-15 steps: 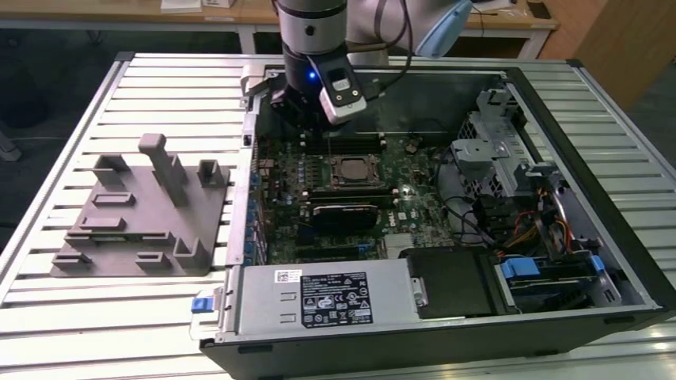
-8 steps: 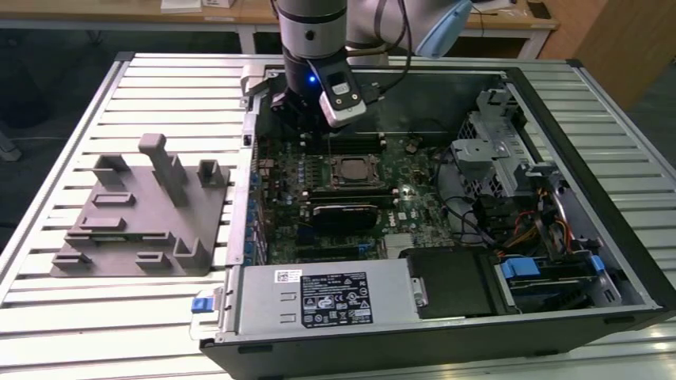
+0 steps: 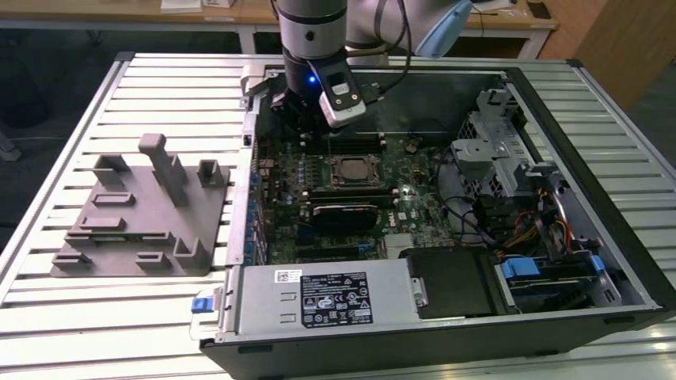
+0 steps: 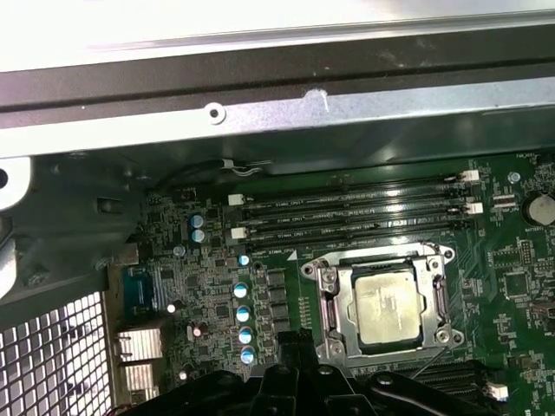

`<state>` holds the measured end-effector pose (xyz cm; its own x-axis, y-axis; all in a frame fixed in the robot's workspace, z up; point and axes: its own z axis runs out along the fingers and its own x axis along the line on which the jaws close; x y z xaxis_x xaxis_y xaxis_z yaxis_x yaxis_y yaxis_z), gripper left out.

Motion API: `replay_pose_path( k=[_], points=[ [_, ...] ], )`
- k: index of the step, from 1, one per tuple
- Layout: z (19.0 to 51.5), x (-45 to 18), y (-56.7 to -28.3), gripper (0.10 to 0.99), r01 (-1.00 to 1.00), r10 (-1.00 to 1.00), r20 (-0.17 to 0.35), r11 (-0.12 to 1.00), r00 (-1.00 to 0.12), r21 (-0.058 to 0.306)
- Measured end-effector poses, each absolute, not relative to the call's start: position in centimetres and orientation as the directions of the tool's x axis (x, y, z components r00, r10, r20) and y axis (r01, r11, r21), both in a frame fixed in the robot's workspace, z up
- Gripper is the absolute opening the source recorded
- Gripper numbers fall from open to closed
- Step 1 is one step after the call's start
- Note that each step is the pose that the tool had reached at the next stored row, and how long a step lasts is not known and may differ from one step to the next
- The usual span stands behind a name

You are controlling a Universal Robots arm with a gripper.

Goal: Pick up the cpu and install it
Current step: 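Install the first cpu locking lever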

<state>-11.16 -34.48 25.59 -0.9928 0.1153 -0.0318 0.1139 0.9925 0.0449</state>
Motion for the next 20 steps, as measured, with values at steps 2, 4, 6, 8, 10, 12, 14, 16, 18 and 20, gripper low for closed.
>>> replay_pose_path(
  k=[2,4,6,8,10,12,14,16,18,20],
  points=[
    [25.55,-11.17,-34.38,0.106,0.114,0.115,-0.032,0.992,-0.993,0.045],
    [25.51,-11.18,-34.3,0.106,0.114,0.115,-0.032,0.992,-0.993,0.045],
    [25.49,-11.18,-34.26,0.106,0.114,0.115,-0.032,0.992,-0.993,0.045],
    [25.47,-11.18,-34.23,0.106,0.114,0.115,-0.032,0.992,-0.993,0.045],
    [25.46,-11.18,-34.2,0.106,0.114,0.115,-0.032,0.992,-0.993,0.045],
    [25.44,-11.18,-34.17,0.106,0.114,0.115,-0.032,0.992,-0.993,0.045],
    [25.43,-11.18,-34.15,0.106,0.114,0.115,-0.032,0.992,-0.993,0.045],
    [25.39,-11.18,-34.13,0.106,0.114,0.115,-0.032,0.992,-0.993,0.045],
    [25.32,-11.18,-34.13,0.106,0.114,0.115,-0.032,0.992,-0.993,0.046],
    [25.25,-11.18,-34.13,0.106,0.114,0.116,-0.031,0.992,-0.993,0.054]
  ],
)
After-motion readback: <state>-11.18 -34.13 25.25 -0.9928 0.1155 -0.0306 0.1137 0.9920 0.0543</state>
